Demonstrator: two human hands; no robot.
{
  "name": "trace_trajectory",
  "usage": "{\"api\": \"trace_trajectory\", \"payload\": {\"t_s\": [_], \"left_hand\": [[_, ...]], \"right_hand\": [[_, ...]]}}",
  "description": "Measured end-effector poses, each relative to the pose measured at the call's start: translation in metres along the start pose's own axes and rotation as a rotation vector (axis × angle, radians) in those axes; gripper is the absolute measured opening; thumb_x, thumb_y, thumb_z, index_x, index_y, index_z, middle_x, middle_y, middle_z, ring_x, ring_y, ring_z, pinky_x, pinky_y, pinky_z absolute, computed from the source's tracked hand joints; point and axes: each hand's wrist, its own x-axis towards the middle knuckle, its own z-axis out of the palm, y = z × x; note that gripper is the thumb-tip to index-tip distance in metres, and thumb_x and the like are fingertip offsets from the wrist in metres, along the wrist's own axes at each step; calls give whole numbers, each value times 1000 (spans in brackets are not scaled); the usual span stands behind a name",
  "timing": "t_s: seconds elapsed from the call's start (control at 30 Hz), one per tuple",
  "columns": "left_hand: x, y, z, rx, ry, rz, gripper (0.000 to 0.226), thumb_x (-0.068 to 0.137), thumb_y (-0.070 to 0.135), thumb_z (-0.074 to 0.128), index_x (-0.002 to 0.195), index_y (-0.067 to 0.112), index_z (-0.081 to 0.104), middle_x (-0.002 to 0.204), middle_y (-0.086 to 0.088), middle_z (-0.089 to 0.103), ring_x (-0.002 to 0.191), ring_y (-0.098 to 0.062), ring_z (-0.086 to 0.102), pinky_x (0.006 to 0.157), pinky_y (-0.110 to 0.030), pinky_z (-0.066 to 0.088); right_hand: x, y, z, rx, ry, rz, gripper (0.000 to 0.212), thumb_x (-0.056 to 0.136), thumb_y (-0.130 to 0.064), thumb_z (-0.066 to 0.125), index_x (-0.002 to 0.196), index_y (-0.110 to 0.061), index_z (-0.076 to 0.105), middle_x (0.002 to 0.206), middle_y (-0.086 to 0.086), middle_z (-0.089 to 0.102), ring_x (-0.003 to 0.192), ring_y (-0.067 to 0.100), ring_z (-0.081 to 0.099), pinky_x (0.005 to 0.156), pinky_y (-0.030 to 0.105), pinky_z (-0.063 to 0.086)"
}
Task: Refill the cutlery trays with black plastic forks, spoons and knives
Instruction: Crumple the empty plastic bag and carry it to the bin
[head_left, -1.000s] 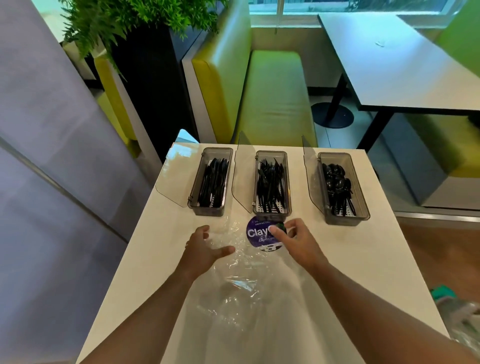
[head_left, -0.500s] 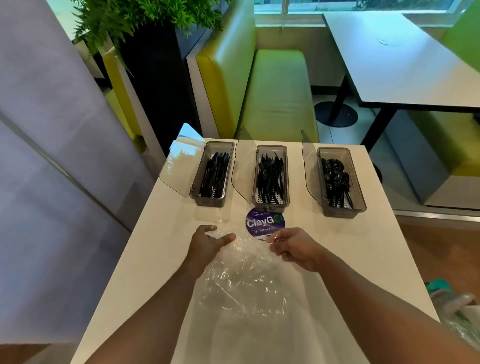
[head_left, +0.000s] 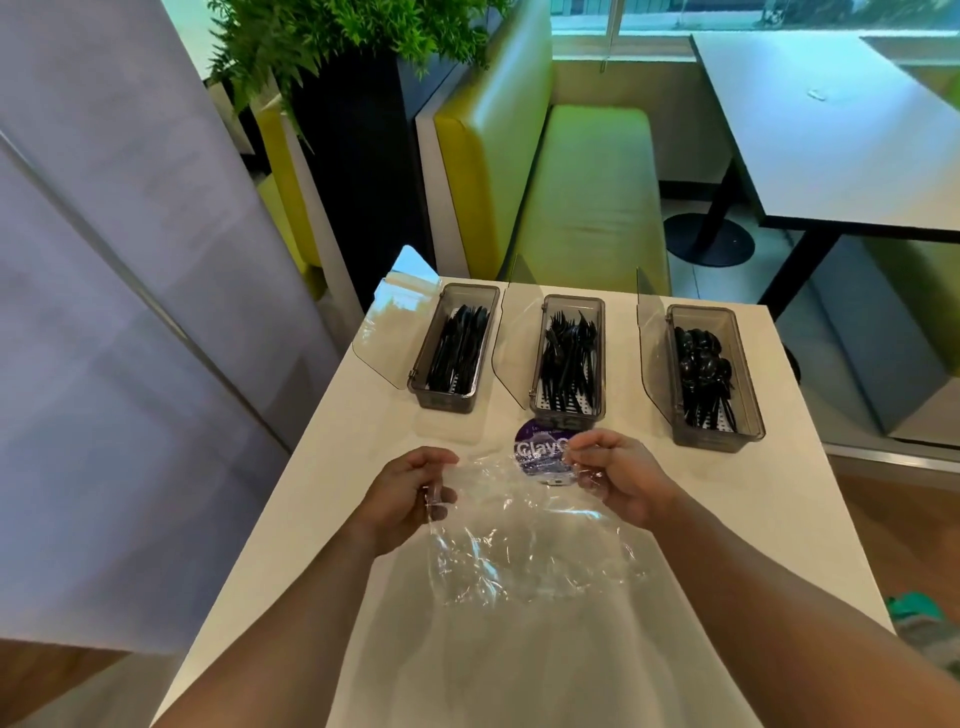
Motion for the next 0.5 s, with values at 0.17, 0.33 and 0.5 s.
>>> {"api": "trace_trajectory", "payload": {"t_s": [0.17, 0.33, 0.5], "left_hand": [[0, 1, -2, 66, 40, -14, 34, 92, -9, 36, 79, 1, 67, 72, -16, 55, 65, -27, 65, 53, -29, 47], [6, 3, 1, 124, 109, 14, 26, 99, 16, 57, 85, -1, 68, 72, -12, 63, 71, -31, 72, 59, -31, 54], [12, 3, 10, 230, 132, 118, 25, 80, 8, 84, 87, -2, 62, 78, -17, 70, 67, -28, 73, 57, -34, 58]], "right_hand": [[3, 1, -2, -94, -27, -3, 31, 92, 19, 47, 78, 1, 69, 81, 19, 65, 59, 20, 55, 46, 24, 48], [-1, -3, -7, -210, -57, 24, 34, 80, 15, 41, 86, 7, 74, 97, 26, 69, 79, 30, 63, 58, 30, 53], [4, -6, -8, -278, -61, 18, 45, 93, -38, 67, 95, 7, 72, 91, 17, 71, 80, 26, 65, 71, 36, 54]]}}
